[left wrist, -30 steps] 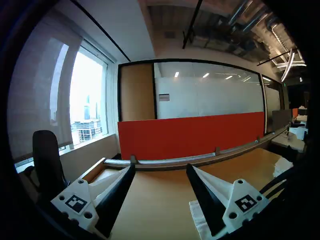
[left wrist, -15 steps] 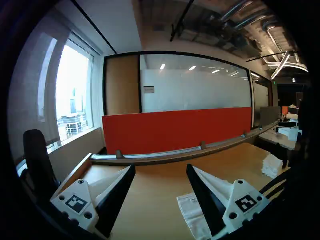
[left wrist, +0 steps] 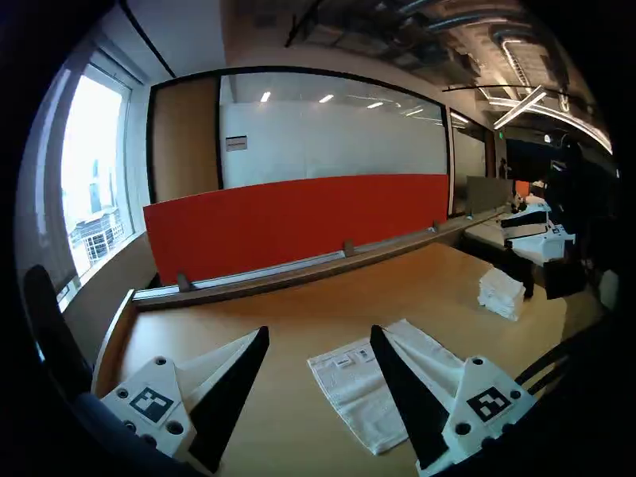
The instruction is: Fold towel
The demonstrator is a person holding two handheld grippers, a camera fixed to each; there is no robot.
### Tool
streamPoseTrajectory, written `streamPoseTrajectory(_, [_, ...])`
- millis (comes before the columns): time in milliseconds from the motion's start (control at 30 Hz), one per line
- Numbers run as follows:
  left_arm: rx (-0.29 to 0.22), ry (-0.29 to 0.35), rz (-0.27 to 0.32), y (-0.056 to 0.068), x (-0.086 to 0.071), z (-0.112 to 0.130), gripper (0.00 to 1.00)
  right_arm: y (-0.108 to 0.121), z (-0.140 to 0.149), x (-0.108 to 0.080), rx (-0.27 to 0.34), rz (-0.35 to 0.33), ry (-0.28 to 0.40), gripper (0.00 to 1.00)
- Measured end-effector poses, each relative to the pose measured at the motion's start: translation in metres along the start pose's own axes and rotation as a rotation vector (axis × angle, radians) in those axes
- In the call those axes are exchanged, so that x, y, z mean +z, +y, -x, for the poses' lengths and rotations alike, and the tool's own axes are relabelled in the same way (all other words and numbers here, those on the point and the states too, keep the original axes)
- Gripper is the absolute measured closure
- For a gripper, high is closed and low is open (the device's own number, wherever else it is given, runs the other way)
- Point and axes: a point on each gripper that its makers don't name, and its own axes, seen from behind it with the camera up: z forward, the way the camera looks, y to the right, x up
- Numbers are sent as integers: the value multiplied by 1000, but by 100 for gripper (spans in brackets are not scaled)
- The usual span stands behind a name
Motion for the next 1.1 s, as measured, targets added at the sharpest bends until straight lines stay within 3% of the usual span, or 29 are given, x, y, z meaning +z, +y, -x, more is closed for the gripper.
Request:
streamPoseTrajectory(167, [39, -36, 55, 11, 4, 11, 6, -9, 10, 3, -17, -54, -50, 0])
streamPoseTrajectory(467, [58, -73, 125, 25, 9, 33, 6, -33, 45, 6, -45, -171, -149, 0])
streamPoseTrajectory(800, [88, -112, 172, 41, 17, 62, 6, -43, 70, 16, -78, -209, -178, 0])
streamPoseTrajectory(1100, [92, -156, 210, 57, 25, 100, 6, -55, 101, 27, -70, -231, -198, 0])
